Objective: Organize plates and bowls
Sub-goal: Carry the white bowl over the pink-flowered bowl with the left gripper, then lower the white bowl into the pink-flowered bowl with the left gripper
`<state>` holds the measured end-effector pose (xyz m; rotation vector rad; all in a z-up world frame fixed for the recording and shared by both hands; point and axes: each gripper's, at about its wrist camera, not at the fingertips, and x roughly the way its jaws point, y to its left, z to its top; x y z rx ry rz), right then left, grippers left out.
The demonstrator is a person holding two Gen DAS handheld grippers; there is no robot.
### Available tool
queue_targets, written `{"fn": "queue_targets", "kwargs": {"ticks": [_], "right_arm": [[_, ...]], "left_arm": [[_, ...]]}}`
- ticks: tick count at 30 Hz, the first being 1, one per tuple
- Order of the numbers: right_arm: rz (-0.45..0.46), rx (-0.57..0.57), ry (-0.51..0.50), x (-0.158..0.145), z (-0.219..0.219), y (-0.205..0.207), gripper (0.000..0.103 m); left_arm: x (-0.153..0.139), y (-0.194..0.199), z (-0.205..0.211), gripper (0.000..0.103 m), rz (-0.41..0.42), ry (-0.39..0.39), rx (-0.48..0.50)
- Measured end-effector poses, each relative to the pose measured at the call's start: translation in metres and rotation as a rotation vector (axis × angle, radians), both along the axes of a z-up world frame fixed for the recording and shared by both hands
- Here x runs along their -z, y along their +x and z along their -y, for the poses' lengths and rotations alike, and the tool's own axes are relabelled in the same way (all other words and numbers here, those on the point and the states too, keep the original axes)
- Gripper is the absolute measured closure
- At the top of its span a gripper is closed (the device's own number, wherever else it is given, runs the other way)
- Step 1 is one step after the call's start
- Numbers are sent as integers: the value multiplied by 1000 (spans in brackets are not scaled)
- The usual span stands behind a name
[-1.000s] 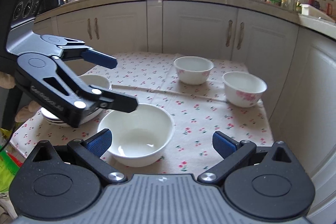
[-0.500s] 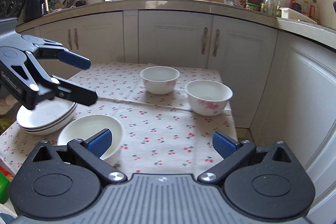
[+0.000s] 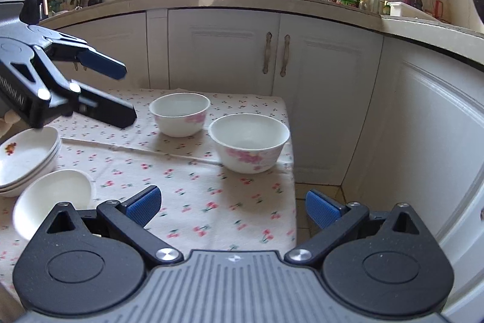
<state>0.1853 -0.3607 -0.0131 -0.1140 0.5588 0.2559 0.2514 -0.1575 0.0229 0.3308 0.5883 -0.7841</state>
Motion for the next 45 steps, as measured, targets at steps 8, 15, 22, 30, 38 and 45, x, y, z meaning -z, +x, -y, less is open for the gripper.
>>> {"fn": "queue_targets", "kwargs": {"ticks": [8, 15, 22, 30, 38, 45], "right_arm": [[-21, -66, 9, 14, 19, 48, 0], [-33, -110, 1, 28, 17, 84, 0], [-16, -147, -30, 41, 11, 109, 0], [11, -158, -78, 51, 3, 122, 4], [19, -163, -86, 55, -1, 126, 19], [17, -156, -84, 52, 0, 126, 20]], "left_arm": [[9, 41, 24, 1, -38, 41, 25], [18, 93, 46, 1, -106, 49, 5], [40, 128, 68, 1, -130, 114, 9], [57, 154, 74, 6, -184, 128, -15], [63, 161, 76, 30, -229, 119, 17], [65, 161, 76, 31, -235, 107, 19]]}}
